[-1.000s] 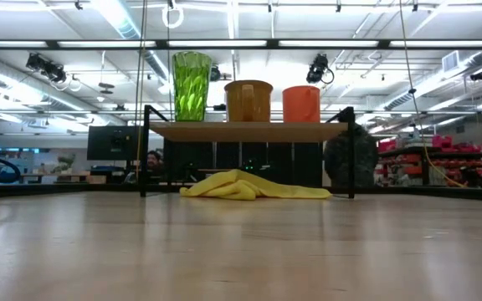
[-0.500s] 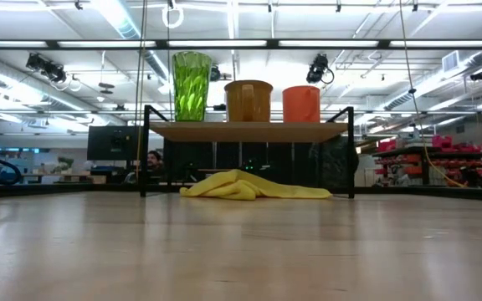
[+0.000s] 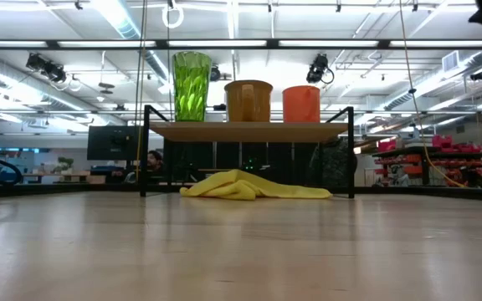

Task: Stack small to large cups/mugs on shelf
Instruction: Return to Home Position

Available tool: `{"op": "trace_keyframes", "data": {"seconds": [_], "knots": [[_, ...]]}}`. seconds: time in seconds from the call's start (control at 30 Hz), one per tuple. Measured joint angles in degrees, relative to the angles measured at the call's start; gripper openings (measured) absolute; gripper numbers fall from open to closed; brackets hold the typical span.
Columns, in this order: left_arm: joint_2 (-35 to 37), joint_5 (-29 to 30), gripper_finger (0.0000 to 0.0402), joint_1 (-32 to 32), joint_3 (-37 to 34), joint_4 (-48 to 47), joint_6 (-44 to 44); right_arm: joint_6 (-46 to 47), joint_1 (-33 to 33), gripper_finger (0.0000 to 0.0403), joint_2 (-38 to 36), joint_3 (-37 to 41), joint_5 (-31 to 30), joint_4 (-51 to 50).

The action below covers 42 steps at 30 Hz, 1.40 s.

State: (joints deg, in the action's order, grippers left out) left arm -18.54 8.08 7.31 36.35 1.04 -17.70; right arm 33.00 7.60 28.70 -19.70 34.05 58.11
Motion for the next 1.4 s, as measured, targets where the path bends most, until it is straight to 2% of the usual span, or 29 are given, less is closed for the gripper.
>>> {"op": "trace_keyframes", "data": {"seconds": [0.2, 0.5, 1.0, 1.4], "knots": [[2.25, -0.44, 0.0132, 0.0, -0.27, 0.17, 3.03, 2.83, 7.01, 0.0094, -7.7, -0.07, 3.93, 2.03], [5.55, -0.25, 0.0137, 0.0, -0.27, 1.64, 7.88, 0.35, 8.97, 0.0094, -19.7, -0.11, 3.99, -0.81], [13.81, -0.25, 0.0139, 0.0, -0.25, -0.3, 10.65, -1.75, 9.26, 0.0094, -23.61, -0.11, 2.5, -1.84], [18.31, -0.42, 0.0138, 0.0, -2.24, -3.35, 7.89, -1.87, 9.26, 0.0094, -23.85, -0.11, -0.21, -2.16]]}}
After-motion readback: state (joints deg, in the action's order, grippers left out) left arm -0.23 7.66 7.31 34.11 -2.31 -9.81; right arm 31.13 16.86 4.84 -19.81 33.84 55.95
